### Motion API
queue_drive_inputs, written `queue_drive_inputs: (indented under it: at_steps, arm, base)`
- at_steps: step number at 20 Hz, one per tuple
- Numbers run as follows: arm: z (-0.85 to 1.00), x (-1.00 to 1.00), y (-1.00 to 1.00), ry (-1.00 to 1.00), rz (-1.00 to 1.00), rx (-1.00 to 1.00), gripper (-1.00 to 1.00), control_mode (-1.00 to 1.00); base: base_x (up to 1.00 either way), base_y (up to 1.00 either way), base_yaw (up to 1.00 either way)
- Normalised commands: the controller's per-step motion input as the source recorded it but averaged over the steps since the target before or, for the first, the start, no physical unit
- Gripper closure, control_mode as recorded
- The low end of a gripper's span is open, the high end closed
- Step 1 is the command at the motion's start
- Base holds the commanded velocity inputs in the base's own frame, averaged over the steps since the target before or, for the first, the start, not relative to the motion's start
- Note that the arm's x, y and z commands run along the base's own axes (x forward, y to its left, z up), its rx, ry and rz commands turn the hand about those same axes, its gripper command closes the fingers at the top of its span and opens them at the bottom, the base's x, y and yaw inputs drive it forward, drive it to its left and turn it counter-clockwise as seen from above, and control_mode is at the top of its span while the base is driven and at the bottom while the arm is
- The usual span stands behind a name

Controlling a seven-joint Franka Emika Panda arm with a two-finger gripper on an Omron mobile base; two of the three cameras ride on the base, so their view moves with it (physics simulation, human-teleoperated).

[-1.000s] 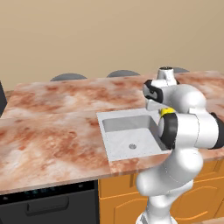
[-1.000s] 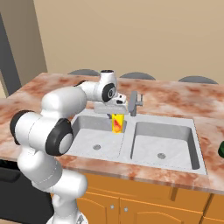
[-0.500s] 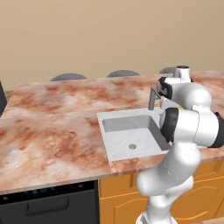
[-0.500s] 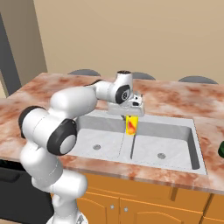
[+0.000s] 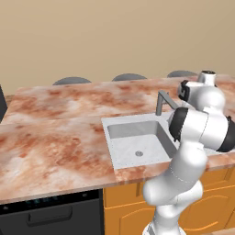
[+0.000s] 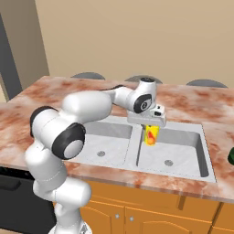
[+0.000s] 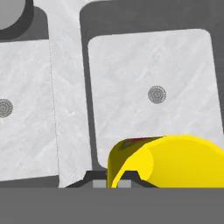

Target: Move any existing items from the left basin to the right basin for drying. Then move the measuring cup from the counter to the left basin of the sink for washing.

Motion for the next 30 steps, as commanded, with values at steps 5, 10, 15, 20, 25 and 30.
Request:
queue_drive_inputs:
  at_steps: [5,10,15,20,25,30]
  arm:
    - [-0.29,0.14,-0.12,0.0,-0.06,0.0,1.0,-1.0]
    - [-0.2,0.08,-0.16,-0.03,-0.14,0.0,1.0,-1.0]
    - [-0.08,0.0,-0.28,-0.09,-0.2,0.0,1.0,-1.0]
    - [-0.15,0.0,-0.15,-0.05,-0.22,0.0,1.0,-1.0]
    - [-0.25,0.01,-0.12,-0.01,-0.2,0.0,1.0,-1.0]
    - [-0.13,0.0,-0.18,-0.05,-0.08,0.02,1.0,-1.0]
  base:
    - [0.0,0.0,0.0]
    - [0.0,0.0,0.0]
    - [0.0,0.0,0.0]
    - [0.0,0.0,0.0]
    - [0.0,0.0,0.0]
    - [0.0,0.0,0.0]
